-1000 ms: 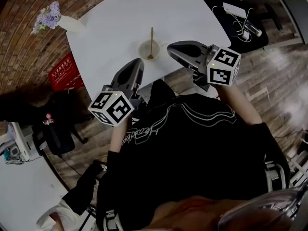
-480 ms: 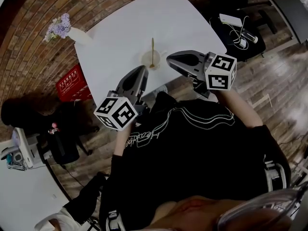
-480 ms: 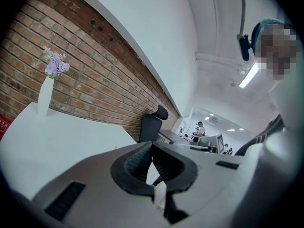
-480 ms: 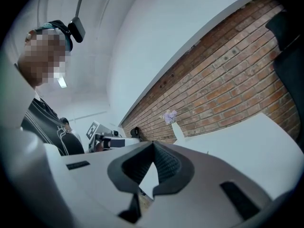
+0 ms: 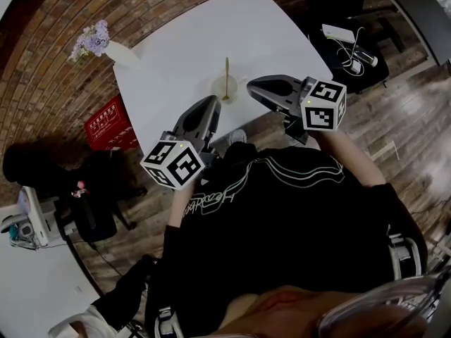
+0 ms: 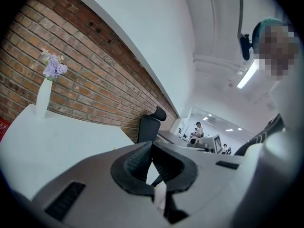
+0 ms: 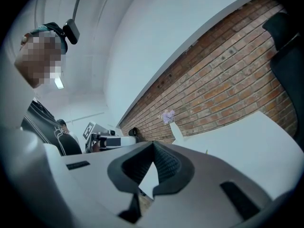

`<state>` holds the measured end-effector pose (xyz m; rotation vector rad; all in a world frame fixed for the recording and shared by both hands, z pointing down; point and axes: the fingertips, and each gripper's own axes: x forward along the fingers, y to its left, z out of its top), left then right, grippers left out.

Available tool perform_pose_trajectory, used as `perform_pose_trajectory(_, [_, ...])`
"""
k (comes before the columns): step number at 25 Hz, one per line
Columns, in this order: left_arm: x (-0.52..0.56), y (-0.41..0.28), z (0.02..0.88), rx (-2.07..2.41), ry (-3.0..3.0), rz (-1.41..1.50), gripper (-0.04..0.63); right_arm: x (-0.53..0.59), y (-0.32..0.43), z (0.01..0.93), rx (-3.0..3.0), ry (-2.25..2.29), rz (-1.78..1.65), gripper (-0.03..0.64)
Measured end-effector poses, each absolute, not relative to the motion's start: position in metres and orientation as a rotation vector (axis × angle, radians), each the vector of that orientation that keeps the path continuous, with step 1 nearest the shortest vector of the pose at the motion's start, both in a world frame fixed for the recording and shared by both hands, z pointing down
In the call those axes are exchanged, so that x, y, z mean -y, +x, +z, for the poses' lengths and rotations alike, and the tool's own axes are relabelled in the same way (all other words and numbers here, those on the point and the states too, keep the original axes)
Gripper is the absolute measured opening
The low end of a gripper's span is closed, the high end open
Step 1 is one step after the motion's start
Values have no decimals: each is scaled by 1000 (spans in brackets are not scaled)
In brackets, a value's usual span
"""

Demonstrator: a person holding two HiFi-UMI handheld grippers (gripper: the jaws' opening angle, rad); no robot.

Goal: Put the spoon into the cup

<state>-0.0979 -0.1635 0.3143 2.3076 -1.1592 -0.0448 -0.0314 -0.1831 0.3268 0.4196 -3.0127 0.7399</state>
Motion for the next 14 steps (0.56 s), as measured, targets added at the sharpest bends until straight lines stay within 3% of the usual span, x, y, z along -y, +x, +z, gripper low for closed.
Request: perform_pose_trajectory(14, [168, -98, 315, 1160, 2316, -30, 3, 191, -31, 323, 3039, 433, 745, -3])
